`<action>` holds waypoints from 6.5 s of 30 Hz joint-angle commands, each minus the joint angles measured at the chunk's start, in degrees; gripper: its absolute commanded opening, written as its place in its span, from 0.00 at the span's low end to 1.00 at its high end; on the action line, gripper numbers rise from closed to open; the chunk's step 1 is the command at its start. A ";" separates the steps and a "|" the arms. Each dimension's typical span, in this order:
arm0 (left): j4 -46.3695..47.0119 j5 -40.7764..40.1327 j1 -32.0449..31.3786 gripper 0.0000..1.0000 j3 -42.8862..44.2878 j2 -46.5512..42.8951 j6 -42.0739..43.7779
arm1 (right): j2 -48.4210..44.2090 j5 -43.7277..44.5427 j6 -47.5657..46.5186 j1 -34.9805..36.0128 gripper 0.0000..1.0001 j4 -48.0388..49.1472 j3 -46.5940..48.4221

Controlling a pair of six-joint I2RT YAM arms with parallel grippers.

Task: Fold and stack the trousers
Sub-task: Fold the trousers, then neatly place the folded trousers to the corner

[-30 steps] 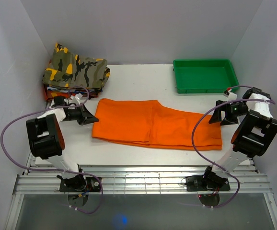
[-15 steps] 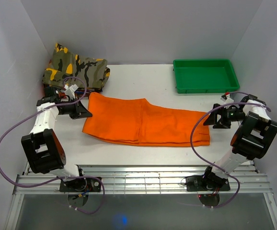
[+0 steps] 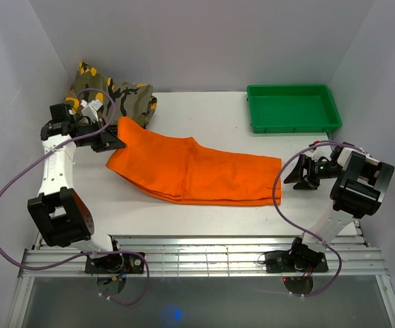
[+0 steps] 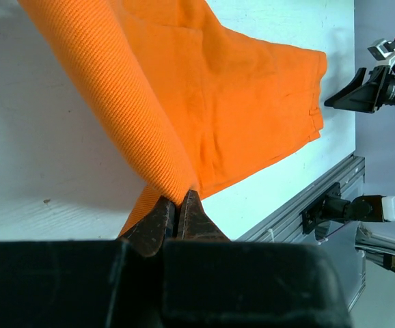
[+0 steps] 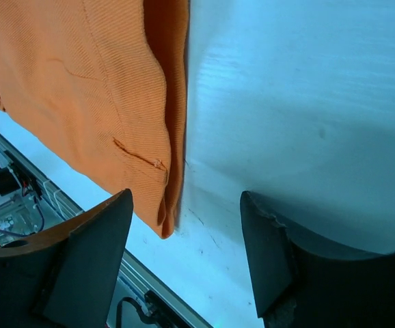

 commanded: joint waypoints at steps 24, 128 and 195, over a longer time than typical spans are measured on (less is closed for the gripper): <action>15.38 -5.50 -28.82 0.00 10.05 4.03 -28.98 | 4.27 -1.15 12.24 12.59 0.08 15.90 -6.10; 76.65 6.72 -42.29 0.66 -32.92 13.87 -51.24 | -1.81 -6.78 -12.37 25.96 0.91 -12.41 -1.17; 40.18 -26.60 -36.57 0.21 -25.20 12.32 -35.86 | -9.34 24.69 42.04 36.93 0.08 29.00 -14.46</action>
